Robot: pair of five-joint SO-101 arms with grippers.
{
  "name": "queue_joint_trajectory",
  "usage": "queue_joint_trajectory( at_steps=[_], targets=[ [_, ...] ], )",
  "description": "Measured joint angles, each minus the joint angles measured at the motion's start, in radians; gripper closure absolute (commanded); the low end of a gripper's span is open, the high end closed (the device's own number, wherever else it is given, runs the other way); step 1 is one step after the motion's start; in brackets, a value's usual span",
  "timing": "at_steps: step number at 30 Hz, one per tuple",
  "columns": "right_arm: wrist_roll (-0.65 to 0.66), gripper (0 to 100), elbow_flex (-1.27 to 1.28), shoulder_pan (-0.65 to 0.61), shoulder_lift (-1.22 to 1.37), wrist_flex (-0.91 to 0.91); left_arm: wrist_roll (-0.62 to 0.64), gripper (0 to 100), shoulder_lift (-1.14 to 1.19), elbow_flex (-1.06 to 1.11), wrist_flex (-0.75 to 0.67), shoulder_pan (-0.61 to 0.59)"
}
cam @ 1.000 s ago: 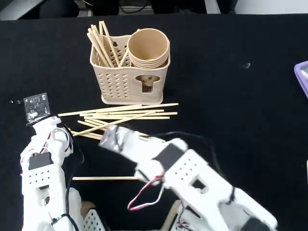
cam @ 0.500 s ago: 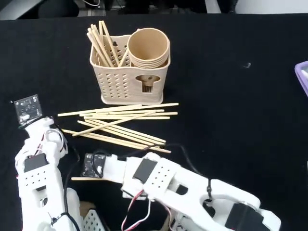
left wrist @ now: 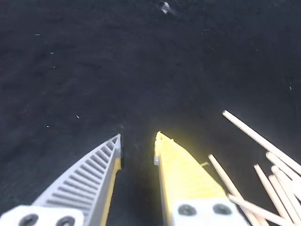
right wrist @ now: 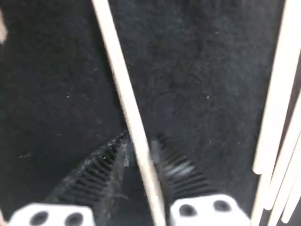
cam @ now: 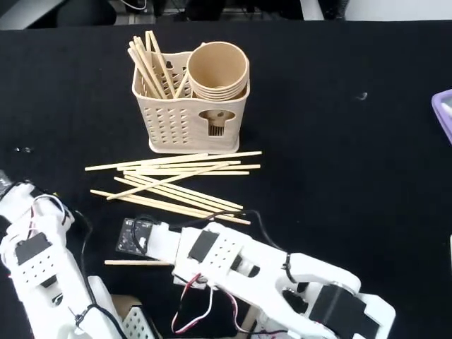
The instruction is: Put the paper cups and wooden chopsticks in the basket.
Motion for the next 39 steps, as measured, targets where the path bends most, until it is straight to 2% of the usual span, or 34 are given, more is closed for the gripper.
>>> queue_joint_trajectory(
  at_steps=[3,10,13,18,23,29,39],
  targets=[
    [0.0,98.8,-0.003,0.026,0.002,0.005,0.0,88,0.0,0.0,0.0,-0.005],
    [0.017,98.8,-0.137,0.278,0.003,0.11,0.0,87,0.0,0.0,-0.002,-0.005],
    [0.04,98.7,-0.178,0.331,0.005,0.106,0.0,87,0.0,0.0,-0.002,-0.005],
    [0.061,98.7,-0.183,0.344,0.051,0.023,0.0,87,0.0,0.0,-0.002,-0.005],
    [0.163,98.3,-0.219,0.344,0.157,0.0,0.0,87,0.0,0.0,-0.009,-0.005],
    [0.193,81.9,-0.269,0.344,0.23,0.0,0.0,87,0.0,0.0,-0.009,-0.005],
    [0.193,85.0,-0.278,0.347,0.252,-0.044,0.0,87,0.0,0.0,-0.009,-0.005]
  ],
)
